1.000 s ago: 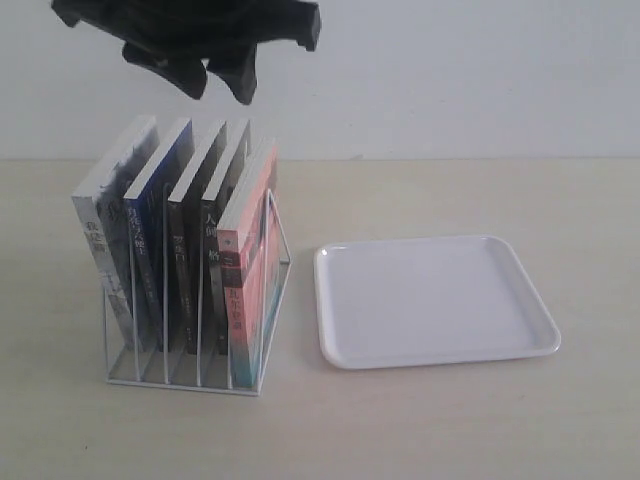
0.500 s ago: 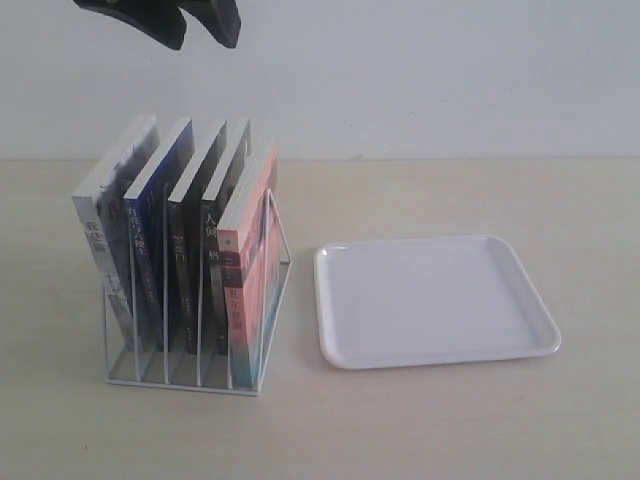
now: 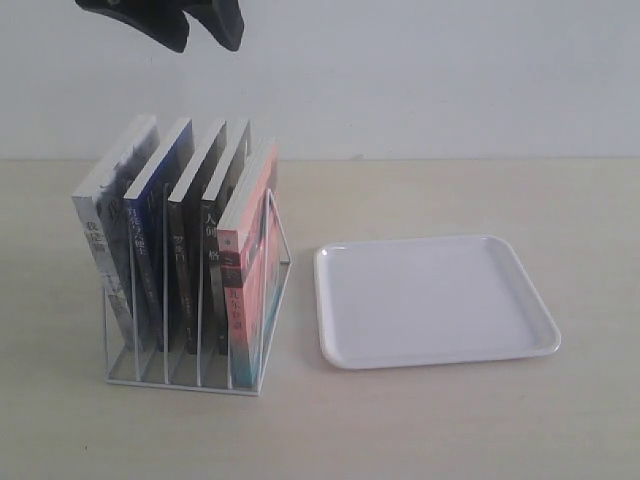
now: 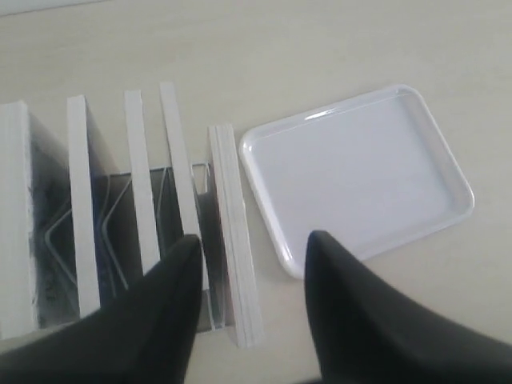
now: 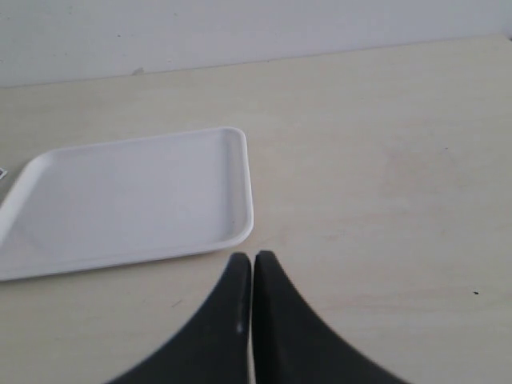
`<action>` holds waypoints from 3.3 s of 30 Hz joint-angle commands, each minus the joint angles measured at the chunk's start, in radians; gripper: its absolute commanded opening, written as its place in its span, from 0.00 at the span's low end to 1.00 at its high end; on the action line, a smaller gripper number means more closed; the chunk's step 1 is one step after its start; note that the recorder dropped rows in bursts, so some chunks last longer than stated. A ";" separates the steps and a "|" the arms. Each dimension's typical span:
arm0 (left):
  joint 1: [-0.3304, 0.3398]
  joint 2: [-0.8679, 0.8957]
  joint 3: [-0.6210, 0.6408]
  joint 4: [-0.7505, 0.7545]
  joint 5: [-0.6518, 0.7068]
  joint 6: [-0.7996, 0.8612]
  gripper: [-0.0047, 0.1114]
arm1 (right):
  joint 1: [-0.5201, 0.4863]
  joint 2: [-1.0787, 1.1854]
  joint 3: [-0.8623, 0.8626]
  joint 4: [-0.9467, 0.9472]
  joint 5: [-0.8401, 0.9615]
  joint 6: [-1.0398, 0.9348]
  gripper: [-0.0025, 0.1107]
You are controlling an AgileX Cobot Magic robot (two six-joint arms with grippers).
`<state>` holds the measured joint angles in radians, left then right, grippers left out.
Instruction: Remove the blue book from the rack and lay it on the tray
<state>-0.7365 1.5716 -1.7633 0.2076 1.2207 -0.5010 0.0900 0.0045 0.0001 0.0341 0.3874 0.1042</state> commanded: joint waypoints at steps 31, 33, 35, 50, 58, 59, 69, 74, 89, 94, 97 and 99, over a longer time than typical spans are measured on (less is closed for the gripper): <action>0.011 0.215 0.116 0.084 -0.026 0.019 0.39 | 0.000 -0.005 0.000 -0.002 -0.008 -0.009 0.02; 0.014 0.221 0.116 0.084 -0.028 0.001 0.39 | 0.000 -0.005 0.000 -0.002 -0.008 -0.009 0.02; 0.020 0.221 0.116 0.076 -0.029 0.001 0.39 | 0.000 -0.005 0.000 -0.002 -0.008 -0.009 0.02; 0.069 0.221 0.114 0.012 -0.023 0.005 0.33 | 0.000 -0.005 0.000 -0.002 -0.006 -0.009 0.02; 0.069 0.217 0.099 -0.009 -0.023 0.028 0.31 | 0.000 -0.005 0.000 -0.002 -0.006 -0.009 0.02; 0.069 0.217 0.099 -0.009 -0.023 0.028 0.30 | 0.000 -0.005 0.000 -0.002 -0.006 -0.009 0.02; 0.069 0.214 0.048 -0.010 0.000 0.037 0.29 | 0.000 -0.005 0.000 -0.002 -0.006 -0.009 0.02; 0.069 0.211 0.024 -0.010 0.000 0.037 0.29 | 0.000 -0.005 0.000 -0.002 -0.006 -0.009 0.02; 0.069 0.220 0.024 0.024 0.000 0.037 0.29 | 0.000 -0.005 0.000 -0.002 -0.006 -0.009 0.02; 0.069 0.220 0.024 0.024 0.000 0.037 0.29 | 0.000 -0.005 0.000 -0.002 -0.006 -0.009 0.02; 0.069 0.222 0.026 0.024 0.000 0.037 0.29 | 0.000 -0.005 0.000 -0.002 -0.006 -0.009 0.02; 0.069 0.229 0.028 0.024 0.000 0.037 0.29 | 0.000 -0.005 0.000 -0.002 -0.006 -0.009 0.02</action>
<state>-0.6681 1.7914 -1.7321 0.2265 1.2184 -0.4672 0.0900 0.0045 0.0001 0.0341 0.3874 0.1042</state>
